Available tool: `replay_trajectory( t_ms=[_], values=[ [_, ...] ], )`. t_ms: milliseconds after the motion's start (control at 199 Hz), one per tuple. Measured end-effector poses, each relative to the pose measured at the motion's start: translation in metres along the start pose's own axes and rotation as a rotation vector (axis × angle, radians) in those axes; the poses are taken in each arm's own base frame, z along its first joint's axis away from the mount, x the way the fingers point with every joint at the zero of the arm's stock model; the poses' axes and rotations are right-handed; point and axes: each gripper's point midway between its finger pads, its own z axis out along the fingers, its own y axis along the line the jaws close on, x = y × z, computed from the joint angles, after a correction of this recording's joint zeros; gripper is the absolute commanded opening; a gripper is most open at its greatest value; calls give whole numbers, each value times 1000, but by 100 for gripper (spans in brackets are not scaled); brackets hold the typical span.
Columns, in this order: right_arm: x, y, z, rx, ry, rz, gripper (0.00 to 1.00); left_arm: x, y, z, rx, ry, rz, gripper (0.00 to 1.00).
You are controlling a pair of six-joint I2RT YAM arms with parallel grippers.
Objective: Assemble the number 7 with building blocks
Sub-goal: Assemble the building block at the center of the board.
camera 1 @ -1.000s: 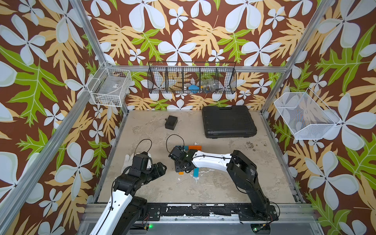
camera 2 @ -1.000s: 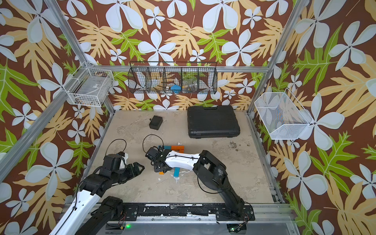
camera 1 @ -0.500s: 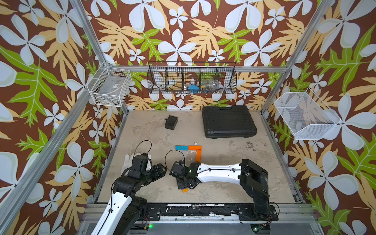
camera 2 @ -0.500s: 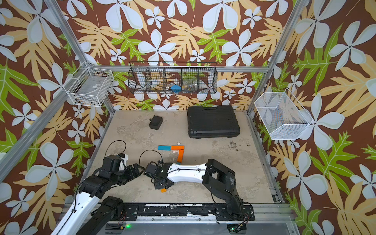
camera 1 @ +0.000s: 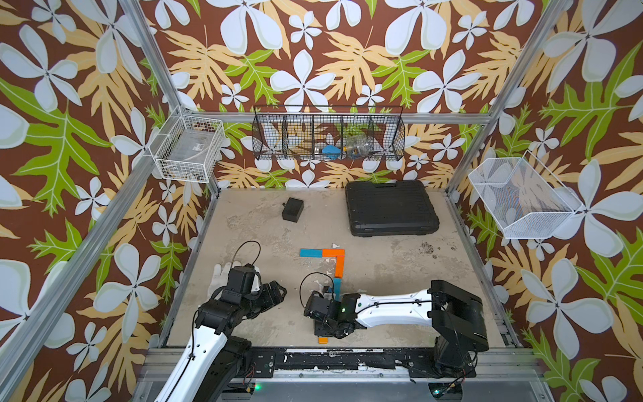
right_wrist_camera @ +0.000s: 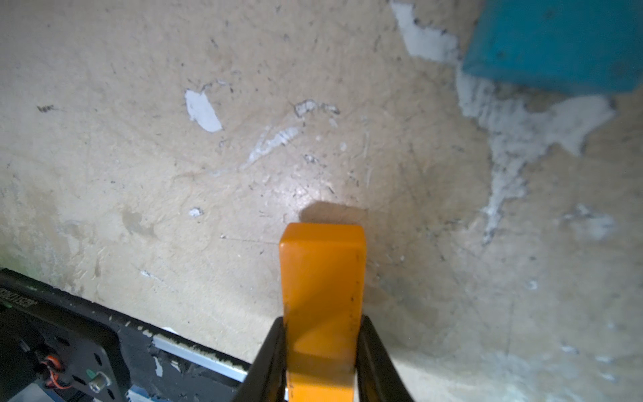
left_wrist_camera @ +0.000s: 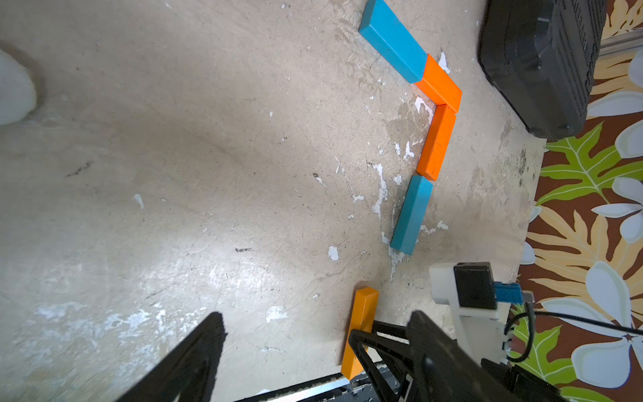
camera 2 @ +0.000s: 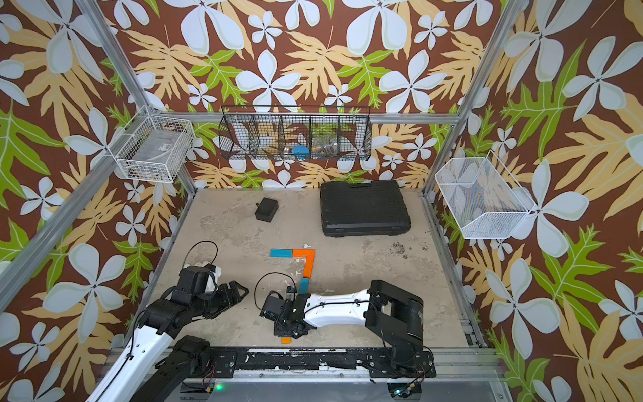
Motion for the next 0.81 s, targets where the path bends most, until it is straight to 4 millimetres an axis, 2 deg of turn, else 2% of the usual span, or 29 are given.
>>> replay_trajectory(
  t_ms=[438,549,806],
  values=[
    [-8,-11,1,22,59,139,34,-3,-5,-5,22,-19,5,86],
    [-11,-14,-1,32,59,149,39,-4,-7,-7,25,-22,6,86],
    [-18,-30,-6,80,53,173,43,-7,-11,-8,26,-24,7,86]
  ],
)
